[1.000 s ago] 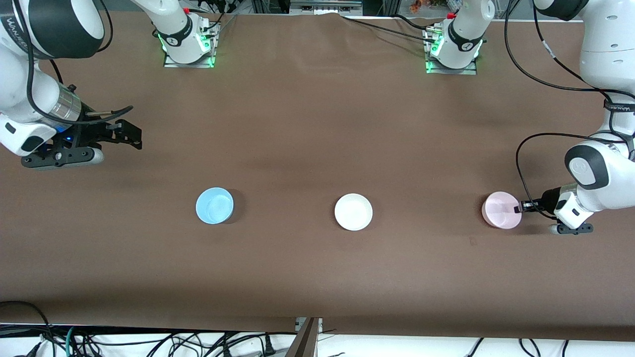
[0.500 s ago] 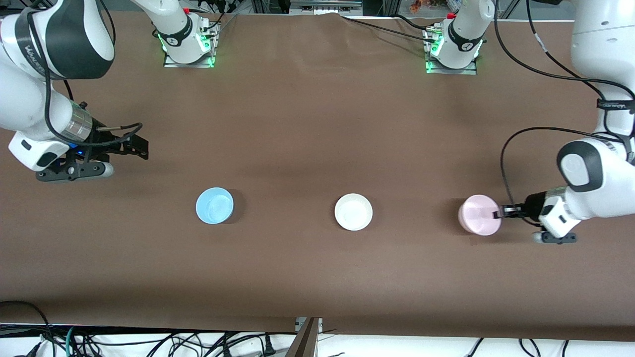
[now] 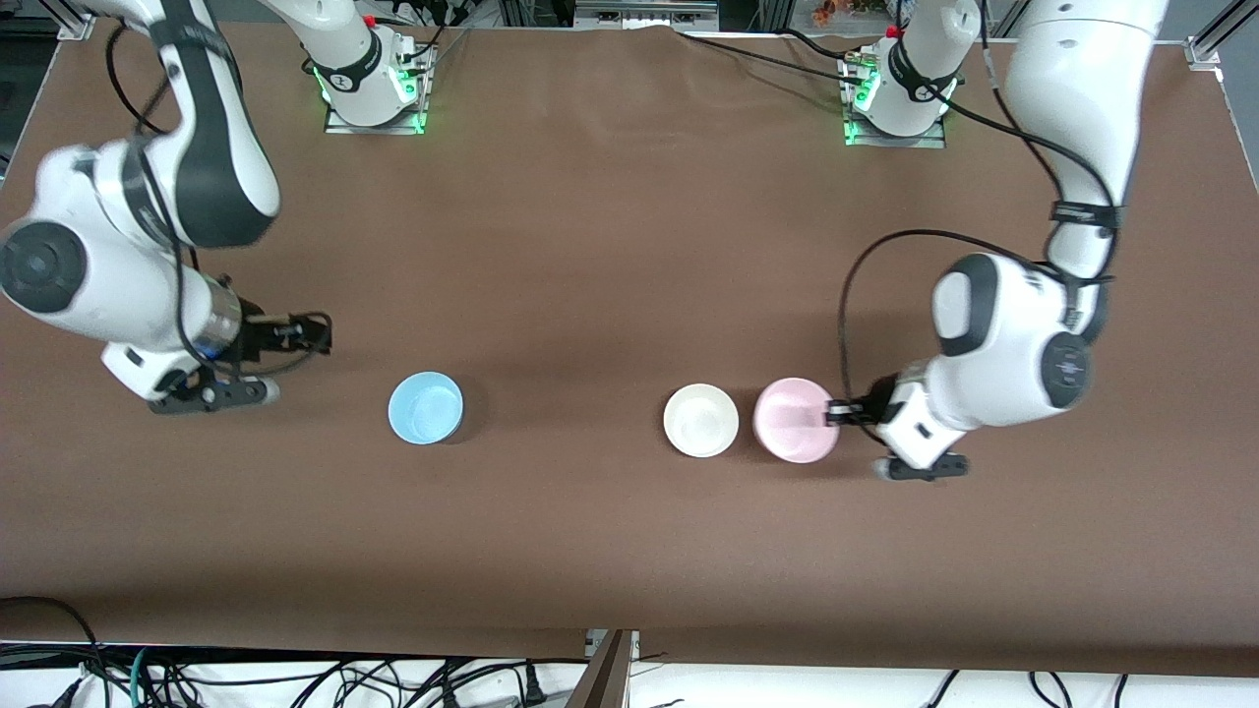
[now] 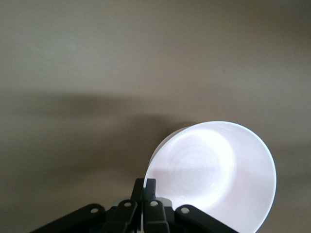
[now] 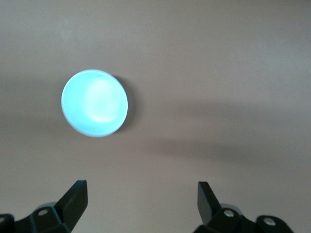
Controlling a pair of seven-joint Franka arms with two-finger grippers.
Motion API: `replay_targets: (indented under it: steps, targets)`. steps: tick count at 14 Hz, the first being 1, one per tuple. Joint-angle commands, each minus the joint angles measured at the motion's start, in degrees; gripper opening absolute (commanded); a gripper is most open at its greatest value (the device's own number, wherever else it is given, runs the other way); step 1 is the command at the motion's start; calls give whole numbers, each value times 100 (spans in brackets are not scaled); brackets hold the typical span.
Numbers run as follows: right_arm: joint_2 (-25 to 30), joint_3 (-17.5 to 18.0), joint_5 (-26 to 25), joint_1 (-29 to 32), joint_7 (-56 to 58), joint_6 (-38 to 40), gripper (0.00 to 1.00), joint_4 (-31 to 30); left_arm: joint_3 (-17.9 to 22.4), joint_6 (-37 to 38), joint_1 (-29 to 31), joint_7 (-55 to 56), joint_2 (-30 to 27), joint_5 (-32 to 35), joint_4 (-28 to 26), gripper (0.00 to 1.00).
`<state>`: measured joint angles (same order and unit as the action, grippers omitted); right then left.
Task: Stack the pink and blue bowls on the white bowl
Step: 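Carry the pink bowl onto the white bowl while the right gripper reaches the blue bowl, then lower the pink bowl into the white bowl while the right gripper grasps the blue bowl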
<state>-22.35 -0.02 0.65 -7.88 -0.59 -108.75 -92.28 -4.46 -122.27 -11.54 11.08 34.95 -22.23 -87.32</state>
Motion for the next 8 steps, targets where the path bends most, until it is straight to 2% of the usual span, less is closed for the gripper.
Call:
replay_targets:
  steps: [1, 4, 8]
  targets:
    - [-619, 11, 85, -47, 15, -662, 100, 123, -46, -541, -382, 700, 292, 174, 101, 0]
    - [-1279, 11, 128, -258, -99, -1612, 98, 88, -72, -834, -621, 896, 486, 412, 93, 0]
    - [-1798, 11, 208, -355, -214, -2316, 86, 52, -169, -1000, -682, 896, 618, 447, 84, 0]
